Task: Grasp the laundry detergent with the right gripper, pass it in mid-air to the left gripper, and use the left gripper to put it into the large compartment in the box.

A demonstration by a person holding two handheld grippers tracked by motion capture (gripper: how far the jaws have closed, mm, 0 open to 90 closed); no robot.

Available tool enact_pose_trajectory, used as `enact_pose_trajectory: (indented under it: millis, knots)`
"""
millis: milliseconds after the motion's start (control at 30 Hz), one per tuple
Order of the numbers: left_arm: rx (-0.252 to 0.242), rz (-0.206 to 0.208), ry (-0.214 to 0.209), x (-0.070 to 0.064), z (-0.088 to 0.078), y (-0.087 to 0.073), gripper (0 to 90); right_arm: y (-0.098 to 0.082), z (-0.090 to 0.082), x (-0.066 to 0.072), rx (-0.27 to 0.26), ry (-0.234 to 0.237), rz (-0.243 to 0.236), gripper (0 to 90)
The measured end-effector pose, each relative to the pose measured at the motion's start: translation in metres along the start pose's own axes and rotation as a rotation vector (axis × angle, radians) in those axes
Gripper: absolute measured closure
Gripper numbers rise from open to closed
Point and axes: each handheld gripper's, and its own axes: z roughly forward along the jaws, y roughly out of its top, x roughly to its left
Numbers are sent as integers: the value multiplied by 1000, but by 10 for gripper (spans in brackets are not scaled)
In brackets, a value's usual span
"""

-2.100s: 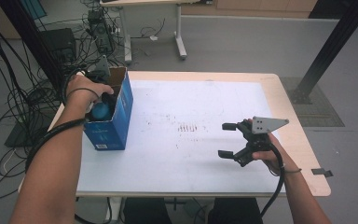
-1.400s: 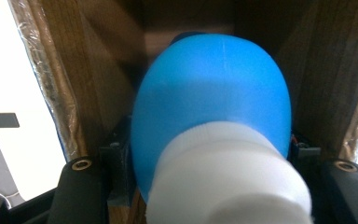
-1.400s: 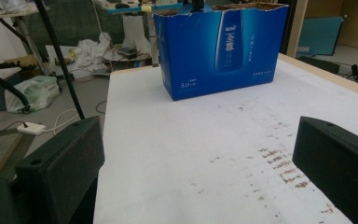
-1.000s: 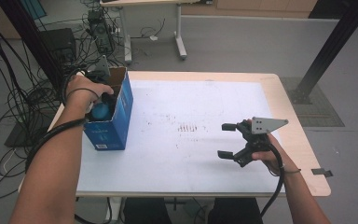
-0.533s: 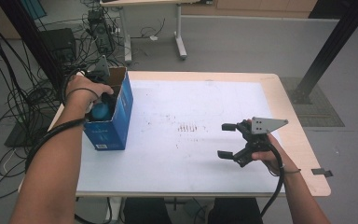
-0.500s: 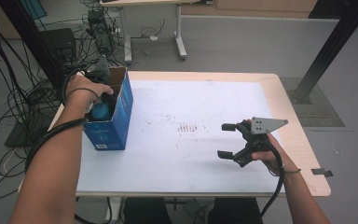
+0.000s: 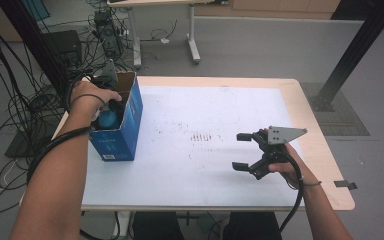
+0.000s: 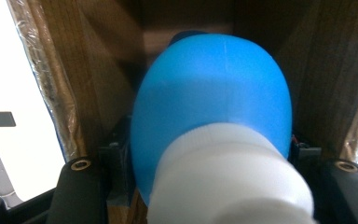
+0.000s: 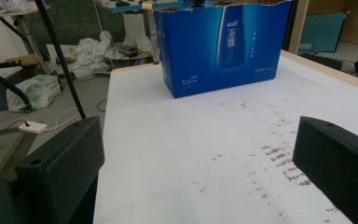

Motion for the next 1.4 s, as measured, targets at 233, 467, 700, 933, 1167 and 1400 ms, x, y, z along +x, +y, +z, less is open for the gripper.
enact_pose_trajectory:
  millis: [233, 467, 700, 933, 1167, 1400]
  knots:
    - [5, 5, -12, -1, 1, 0, 345, -1, 1, 0, 2, 2, 1, 22]
    - [4, 4, -11, -1, -6, -1, 348, 0, 1, 0, -1, 1, -1, 22]
    - [-7, -2, -15, 0, -16, -3, 348, 0, 2, 0, 2, 5, -2, 22]
    - [-34, 5, -26, -2, -33, -7, 348, 1, 4, 0, 5, 10, -1, 22]
    - [-61, 6, -20, -4, -49, -14, 338, 2, 5, -1, 16, 10, -5, 22]
    - [-75, 20, 3, -9, -60, -19, 309, 2, 5, -2, 20, 11, -5, 22]
